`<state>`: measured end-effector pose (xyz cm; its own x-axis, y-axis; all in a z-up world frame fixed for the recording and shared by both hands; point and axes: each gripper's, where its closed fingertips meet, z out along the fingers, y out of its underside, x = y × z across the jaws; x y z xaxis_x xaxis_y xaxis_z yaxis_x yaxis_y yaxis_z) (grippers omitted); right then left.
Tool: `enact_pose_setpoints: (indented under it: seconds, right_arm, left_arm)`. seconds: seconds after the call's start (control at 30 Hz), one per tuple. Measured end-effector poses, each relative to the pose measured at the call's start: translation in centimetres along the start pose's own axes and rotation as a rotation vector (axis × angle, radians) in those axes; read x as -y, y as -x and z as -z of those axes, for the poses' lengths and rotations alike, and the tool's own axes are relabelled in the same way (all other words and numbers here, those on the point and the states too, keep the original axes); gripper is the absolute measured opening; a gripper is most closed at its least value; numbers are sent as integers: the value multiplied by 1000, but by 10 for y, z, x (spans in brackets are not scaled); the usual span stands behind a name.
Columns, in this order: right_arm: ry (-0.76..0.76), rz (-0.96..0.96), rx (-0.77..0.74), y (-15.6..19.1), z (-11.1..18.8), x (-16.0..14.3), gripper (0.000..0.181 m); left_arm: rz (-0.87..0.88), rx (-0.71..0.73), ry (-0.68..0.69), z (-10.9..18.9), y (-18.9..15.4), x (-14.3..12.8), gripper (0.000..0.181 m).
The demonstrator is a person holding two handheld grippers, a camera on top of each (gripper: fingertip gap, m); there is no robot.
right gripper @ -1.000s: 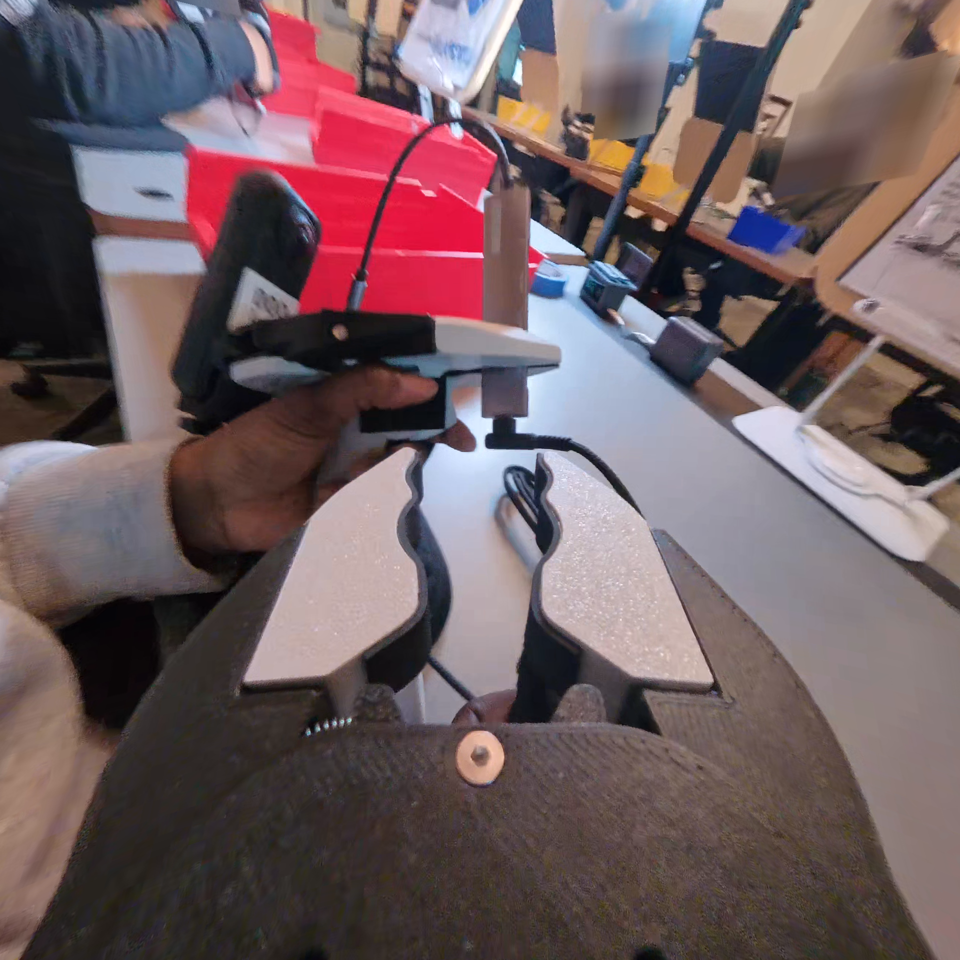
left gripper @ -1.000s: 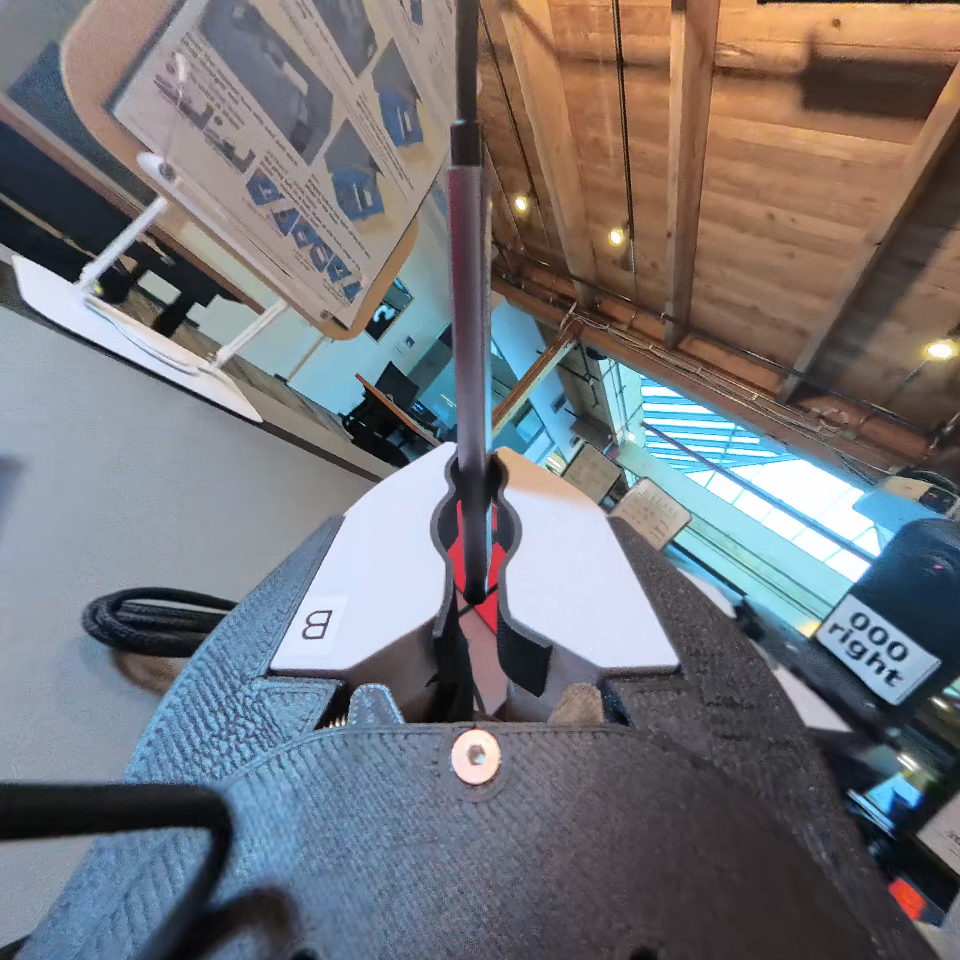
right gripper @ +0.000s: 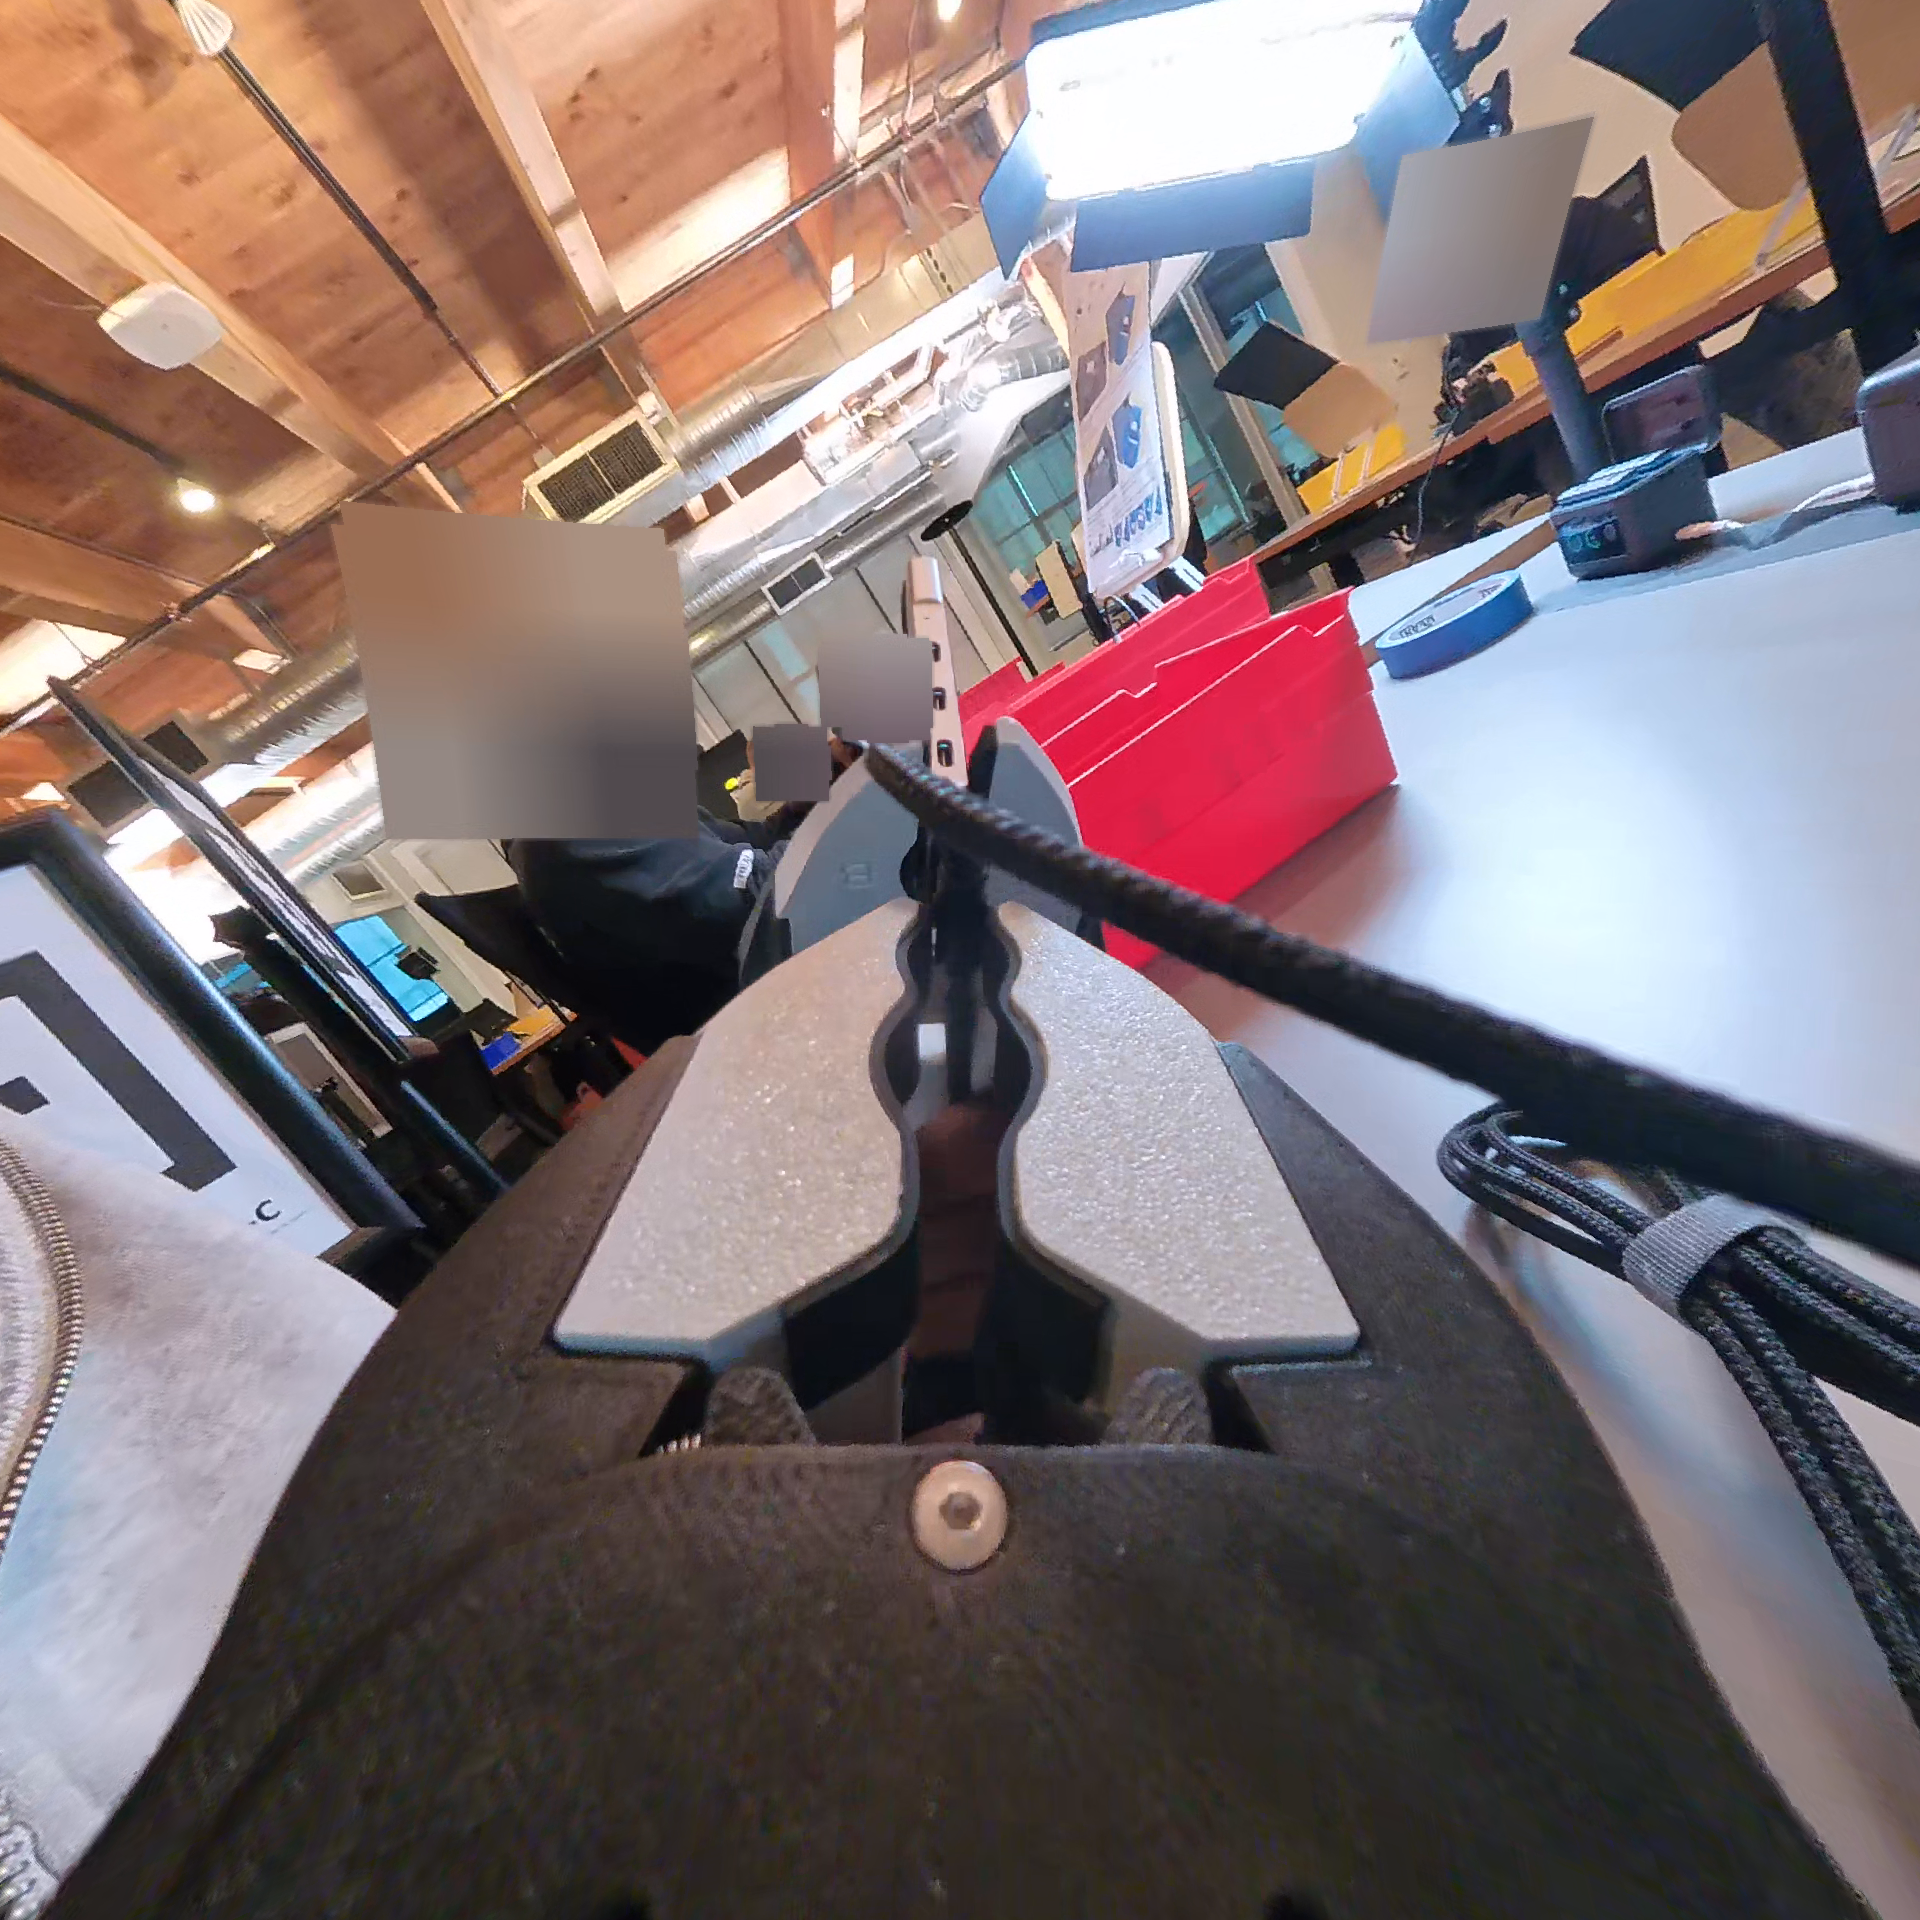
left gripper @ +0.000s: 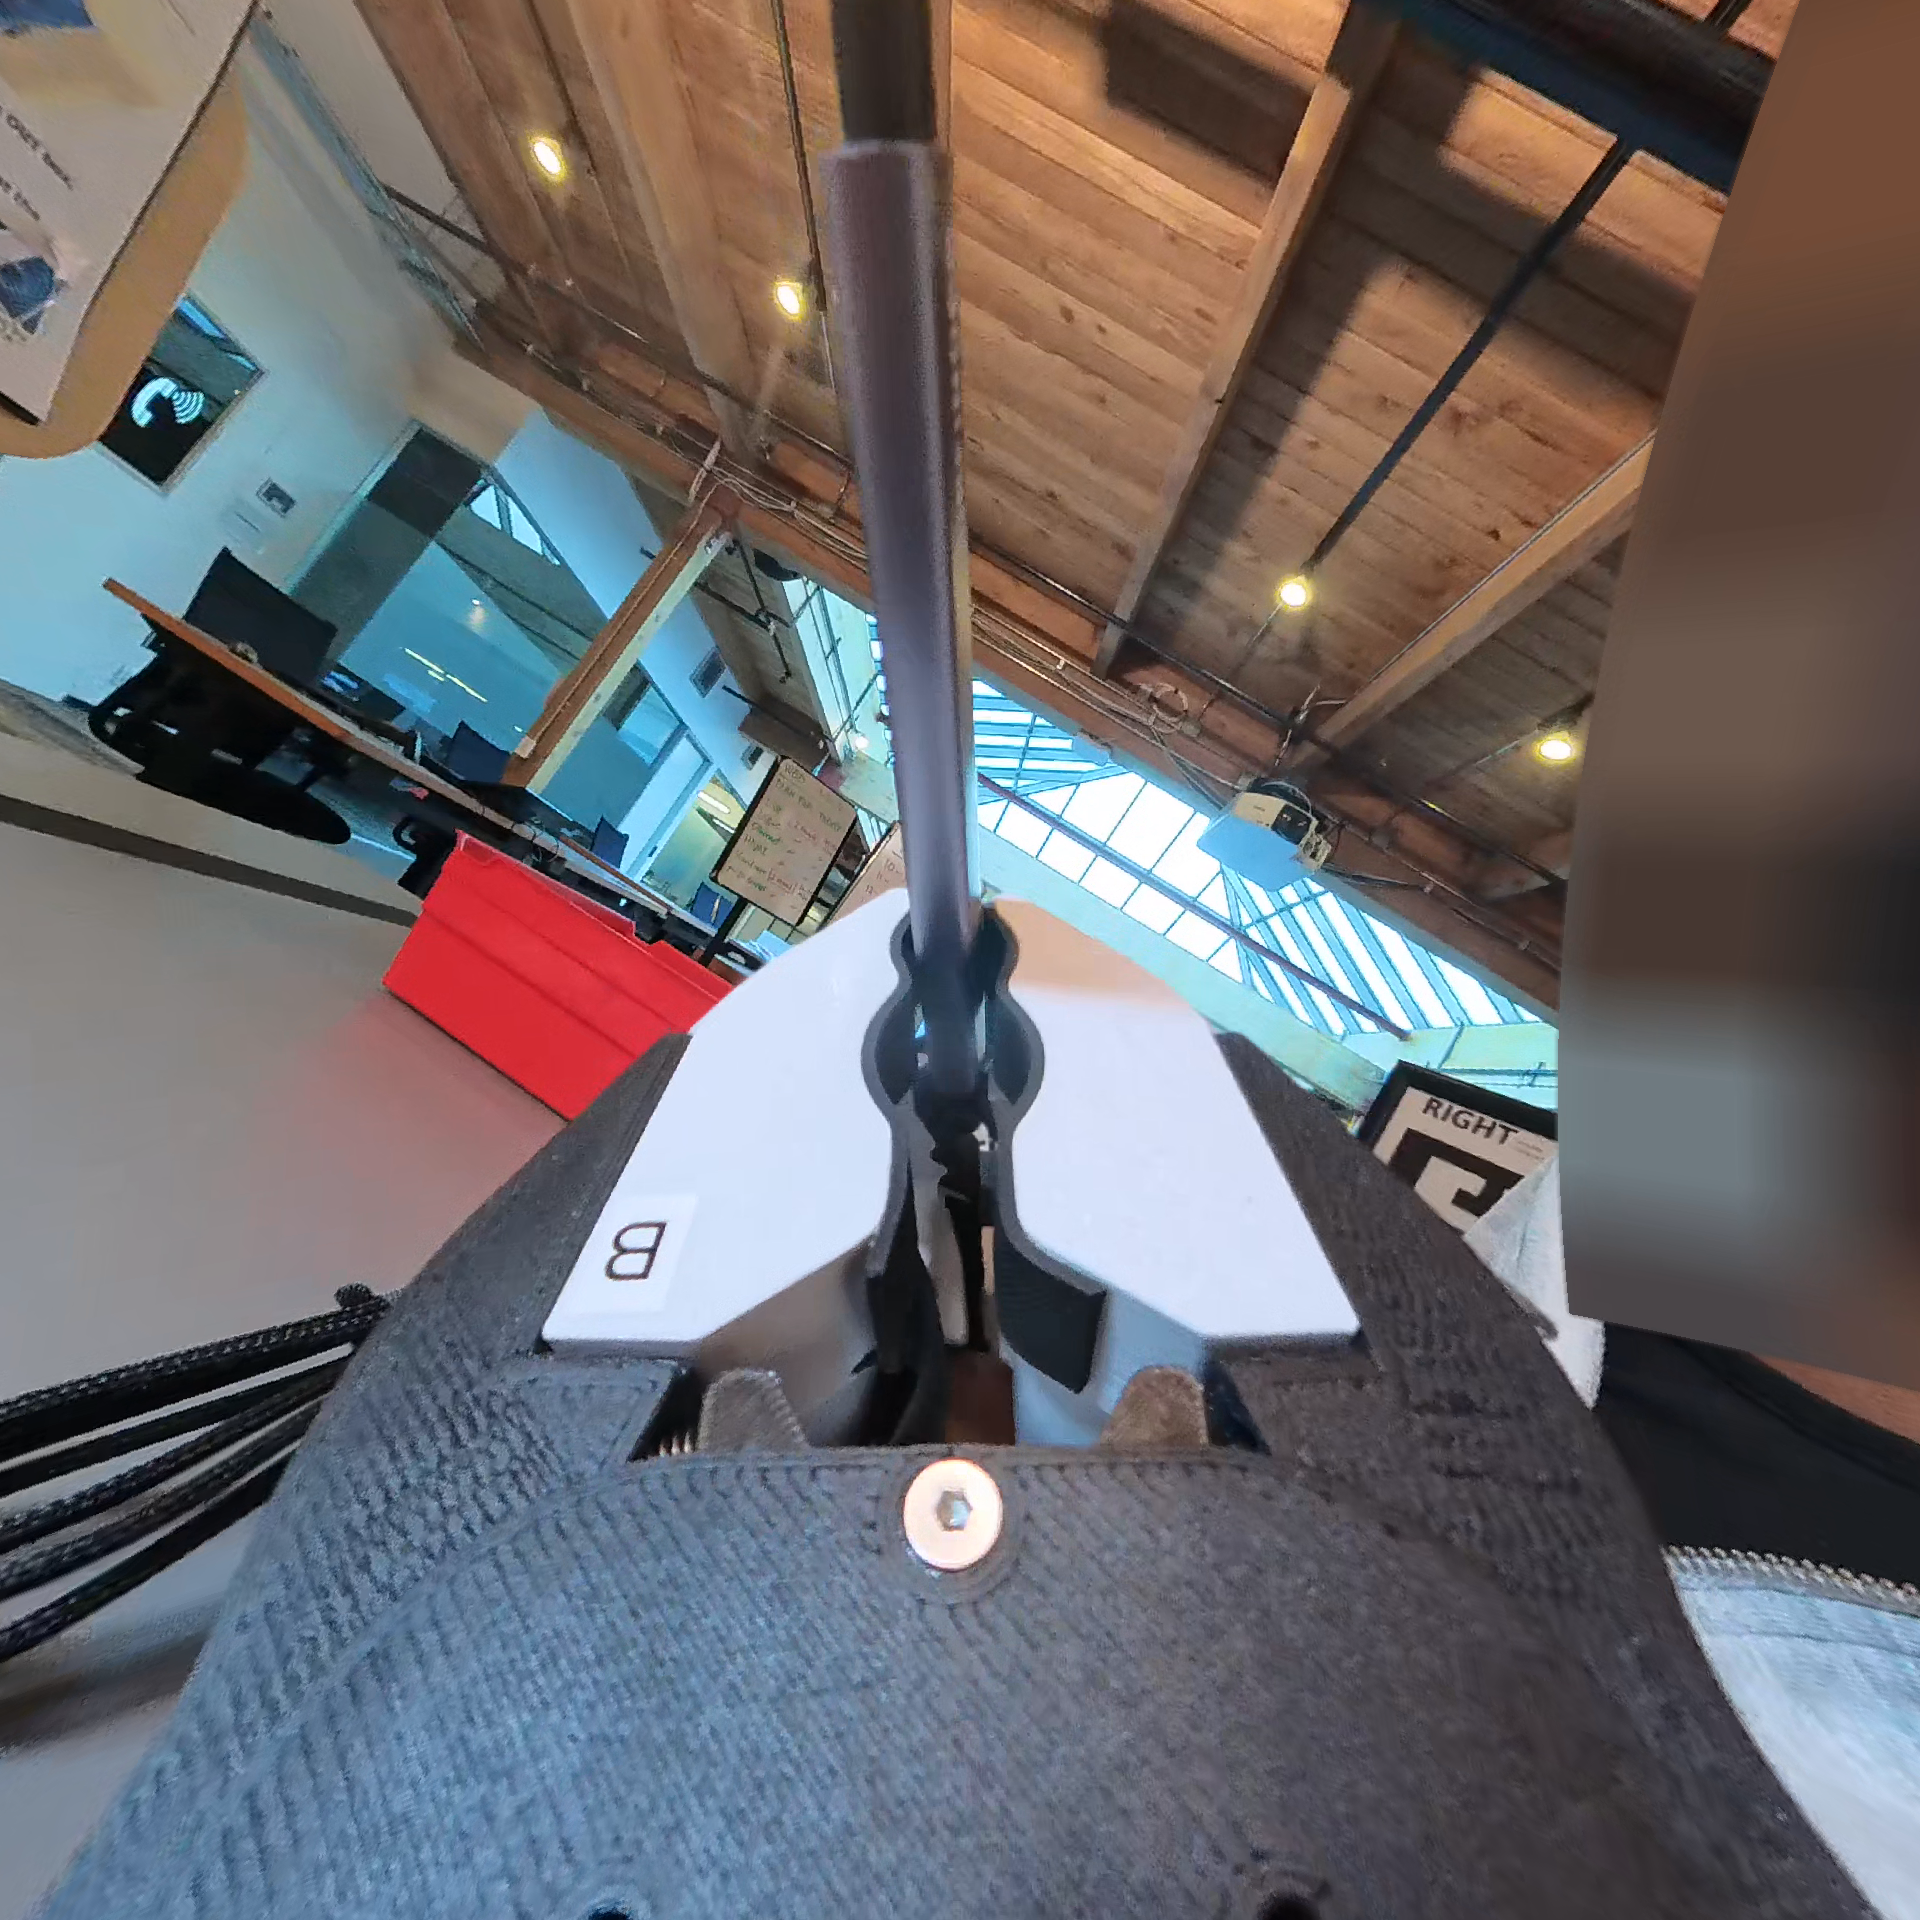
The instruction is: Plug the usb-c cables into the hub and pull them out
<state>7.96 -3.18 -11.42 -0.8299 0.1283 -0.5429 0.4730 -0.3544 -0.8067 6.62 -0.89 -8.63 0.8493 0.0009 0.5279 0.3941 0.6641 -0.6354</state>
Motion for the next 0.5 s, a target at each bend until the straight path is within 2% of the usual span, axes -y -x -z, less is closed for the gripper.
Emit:
enact_pose_setpoints:
  seconds: [0.13,0.3,0.5]
  right_arm:
    - [-38,36,-33,-4,5,8,8]
    - [-9,28,-17,-3,2,4,14]
    - [-12,58,-41,-7,3,2,9]
  left_arm:
    - [37,16,-15,3,5,3,9]
    - [56,14,-12,4,6,2,9]
    - [52,13,12,2,5,-2,9]
